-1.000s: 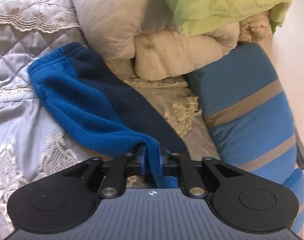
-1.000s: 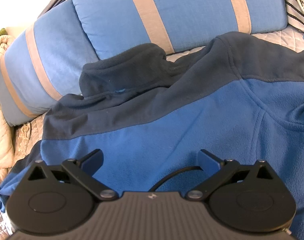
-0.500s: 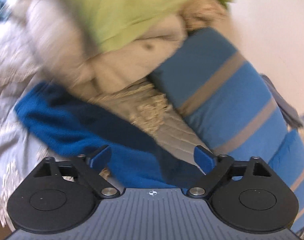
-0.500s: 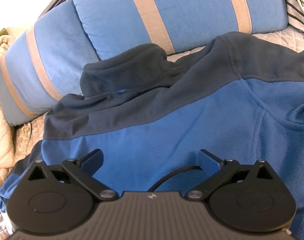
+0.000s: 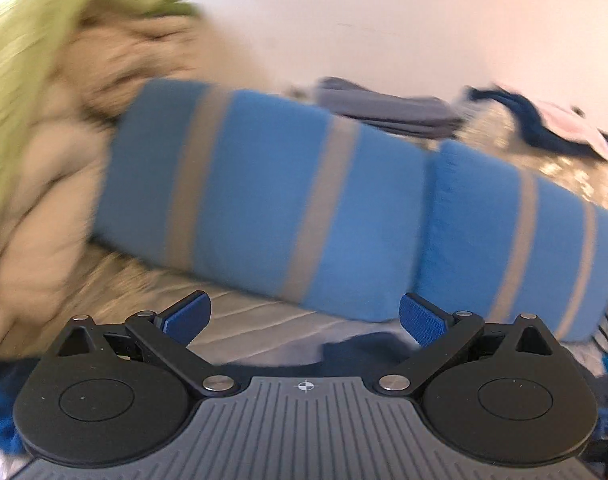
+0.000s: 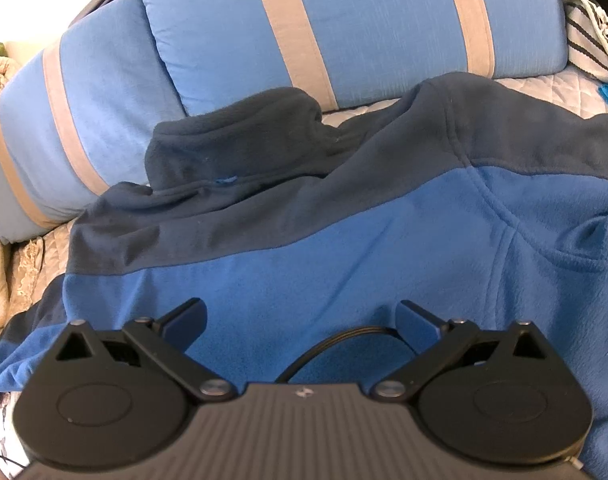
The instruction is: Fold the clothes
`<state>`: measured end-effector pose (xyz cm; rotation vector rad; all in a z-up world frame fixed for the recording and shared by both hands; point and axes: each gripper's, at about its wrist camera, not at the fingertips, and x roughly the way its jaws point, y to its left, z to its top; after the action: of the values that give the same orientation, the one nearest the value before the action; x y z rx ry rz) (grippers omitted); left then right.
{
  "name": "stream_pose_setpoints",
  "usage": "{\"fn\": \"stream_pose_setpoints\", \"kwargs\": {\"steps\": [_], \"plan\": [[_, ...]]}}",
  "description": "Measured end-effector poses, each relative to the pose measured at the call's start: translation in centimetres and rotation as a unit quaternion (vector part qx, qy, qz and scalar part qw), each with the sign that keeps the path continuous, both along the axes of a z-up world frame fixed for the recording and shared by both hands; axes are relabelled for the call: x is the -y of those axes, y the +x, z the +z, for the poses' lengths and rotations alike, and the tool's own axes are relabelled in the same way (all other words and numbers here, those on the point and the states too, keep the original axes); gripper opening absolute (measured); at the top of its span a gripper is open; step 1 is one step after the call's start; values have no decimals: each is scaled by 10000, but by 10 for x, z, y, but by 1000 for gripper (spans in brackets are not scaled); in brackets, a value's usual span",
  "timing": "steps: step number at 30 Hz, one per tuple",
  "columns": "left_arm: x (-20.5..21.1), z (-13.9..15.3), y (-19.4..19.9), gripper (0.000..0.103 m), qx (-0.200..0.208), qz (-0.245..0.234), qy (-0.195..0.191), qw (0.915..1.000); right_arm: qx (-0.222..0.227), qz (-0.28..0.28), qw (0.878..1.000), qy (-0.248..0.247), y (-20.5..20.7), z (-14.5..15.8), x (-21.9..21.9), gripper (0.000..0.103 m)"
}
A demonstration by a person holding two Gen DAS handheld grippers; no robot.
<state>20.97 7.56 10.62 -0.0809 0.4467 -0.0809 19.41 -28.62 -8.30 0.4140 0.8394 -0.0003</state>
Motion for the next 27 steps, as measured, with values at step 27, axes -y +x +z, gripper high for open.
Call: {"fn": "stream_pose_setpoints", "kwargs": {"steps": [27], "plan": [[132, -163, 58, 103, -1334, 60, -533, 9896, 574, -790, 9950, -196, -9, 16, 15, 102]]}}
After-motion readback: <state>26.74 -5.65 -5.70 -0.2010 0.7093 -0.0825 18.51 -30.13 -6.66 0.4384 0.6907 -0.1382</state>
